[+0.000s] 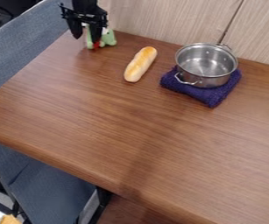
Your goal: Move the green toy to the bottom of the table
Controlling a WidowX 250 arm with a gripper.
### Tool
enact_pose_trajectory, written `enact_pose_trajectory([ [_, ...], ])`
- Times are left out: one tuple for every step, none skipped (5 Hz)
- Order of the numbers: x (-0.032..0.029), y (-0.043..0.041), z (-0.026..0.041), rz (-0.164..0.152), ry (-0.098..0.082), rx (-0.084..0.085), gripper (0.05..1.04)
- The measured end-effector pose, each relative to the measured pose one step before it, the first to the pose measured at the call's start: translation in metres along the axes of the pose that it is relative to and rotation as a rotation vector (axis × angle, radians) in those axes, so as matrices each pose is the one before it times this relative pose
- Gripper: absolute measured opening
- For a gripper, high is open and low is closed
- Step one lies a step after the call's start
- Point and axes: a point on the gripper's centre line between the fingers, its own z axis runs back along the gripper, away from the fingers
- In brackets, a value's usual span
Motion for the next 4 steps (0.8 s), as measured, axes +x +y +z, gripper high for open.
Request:
enact_pose_trajectory([
  [-0.00102, 0.00025, -0.00209, 0.0069, 0.0023, 0.0077, 0.378],
  [-0.0001, 0.00028, -0.00002, 0.0073, -0.0007, -0.0024, 0.251],
  [0.00012, -0.00043, 0.0, 0.0012, -0.0008, -0.0027, 0.196],
  [-0.00089, -0.0012, -0.00034, -0.0083, 0.0028, -0.0067, 0.172],
])
